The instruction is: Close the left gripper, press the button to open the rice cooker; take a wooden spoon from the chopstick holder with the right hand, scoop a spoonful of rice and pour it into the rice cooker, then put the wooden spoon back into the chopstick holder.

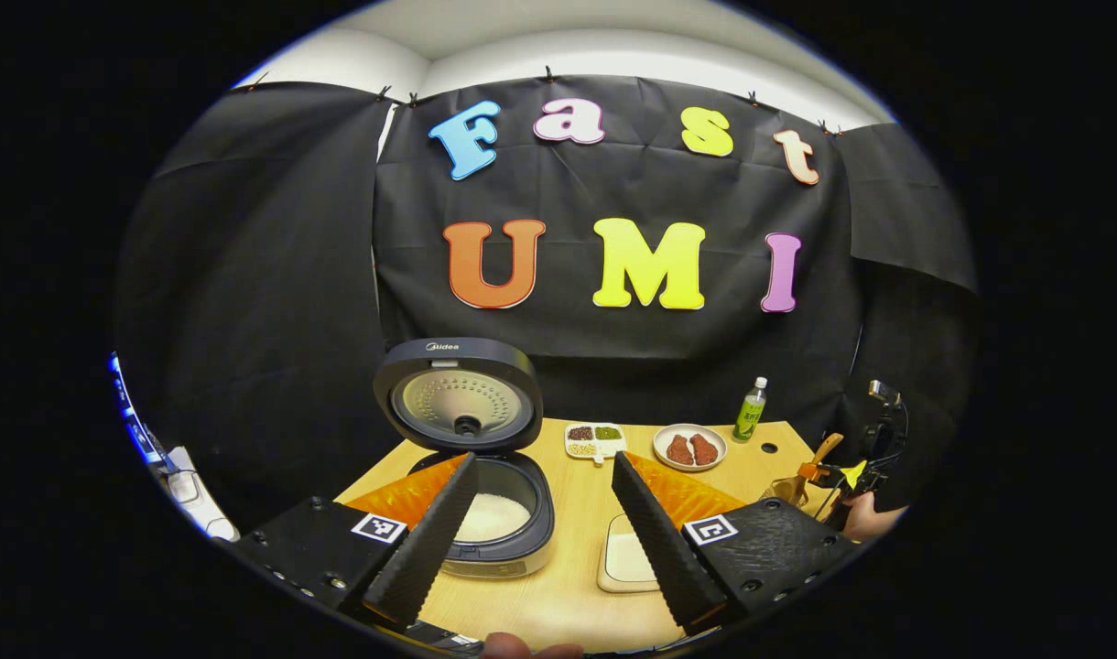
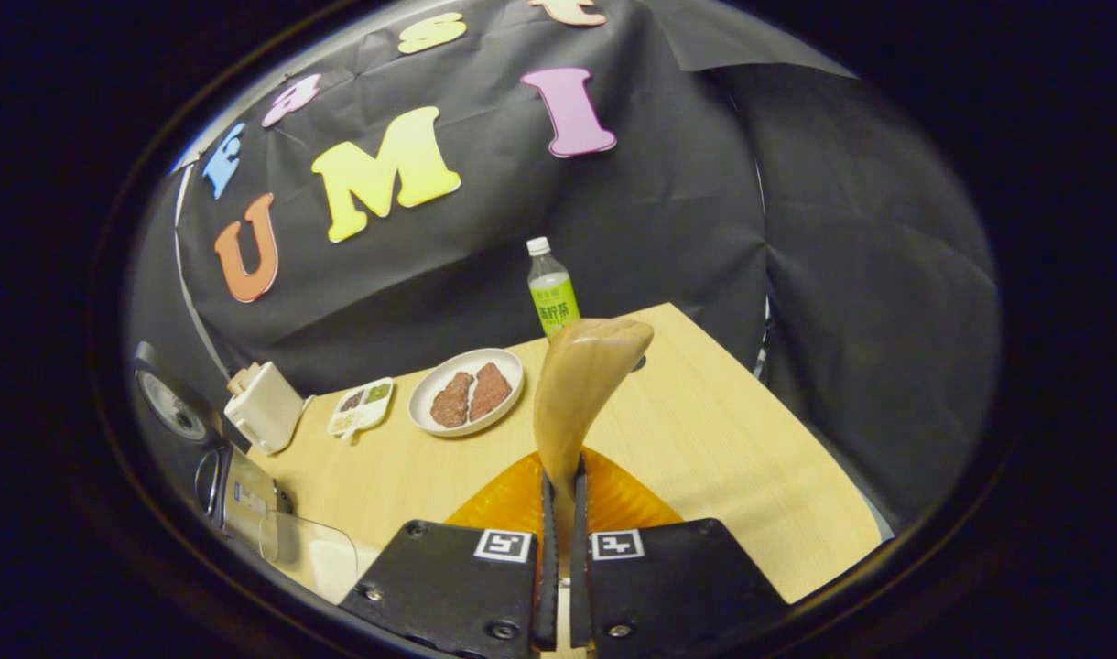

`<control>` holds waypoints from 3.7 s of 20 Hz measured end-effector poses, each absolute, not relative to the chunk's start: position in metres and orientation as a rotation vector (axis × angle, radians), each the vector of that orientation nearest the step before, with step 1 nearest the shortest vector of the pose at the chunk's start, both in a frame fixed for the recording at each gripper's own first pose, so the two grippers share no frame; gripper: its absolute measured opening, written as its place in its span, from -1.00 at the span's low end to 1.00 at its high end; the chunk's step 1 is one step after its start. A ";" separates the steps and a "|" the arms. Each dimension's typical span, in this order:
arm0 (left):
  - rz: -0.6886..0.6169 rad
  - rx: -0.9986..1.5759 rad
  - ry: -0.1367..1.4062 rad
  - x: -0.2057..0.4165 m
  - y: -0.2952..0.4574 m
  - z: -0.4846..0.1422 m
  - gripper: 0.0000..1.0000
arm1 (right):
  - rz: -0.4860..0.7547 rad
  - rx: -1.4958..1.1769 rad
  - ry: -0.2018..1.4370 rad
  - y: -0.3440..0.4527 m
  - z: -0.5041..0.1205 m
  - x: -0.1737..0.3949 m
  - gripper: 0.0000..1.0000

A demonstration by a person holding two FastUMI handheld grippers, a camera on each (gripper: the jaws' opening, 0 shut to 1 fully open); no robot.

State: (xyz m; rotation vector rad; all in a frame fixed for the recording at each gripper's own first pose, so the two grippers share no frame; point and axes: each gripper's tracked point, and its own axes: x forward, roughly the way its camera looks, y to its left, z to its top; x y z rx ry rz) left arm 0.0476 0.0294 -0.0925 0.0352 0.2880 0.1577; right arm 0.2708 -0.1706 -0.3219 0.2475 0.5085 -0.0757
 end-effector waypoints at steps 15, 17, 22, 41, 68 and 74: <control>0.133 0.060 0.242 0.068 0.034 -0.078 0.90 | -0.140 0.234 0.398 -0.198 -0.274 0.257 0.17; 0.121 0.047 0.224 0.073 0.036 -0.069 0.90 | -0.176 0.188 0.351 -0.208 -0.249 0.252 0.46; 0.128 0.044 0.169 0.082 0.059 -0.041 0.89 | -0.203 0.118 0.276 -0.203 -0.189 0.226 1.00; 0.217 0.010 0.158 0.198 0.188 0.003 0.89 | -0.014 0.098 0.290 -0.042 -0.104 0.163 1.00; 0.203 -0.105 0.589 0.157 0.161 -0.129 0.93 | 0.084 0.008 0.292 0.007 -0.093 0.099 1.00; 0.170 -0.091 0.666 0.123 0.148 -0.167 0.94 | 0.124 0.003 0.315 0.019 -0.102 0.095 1.00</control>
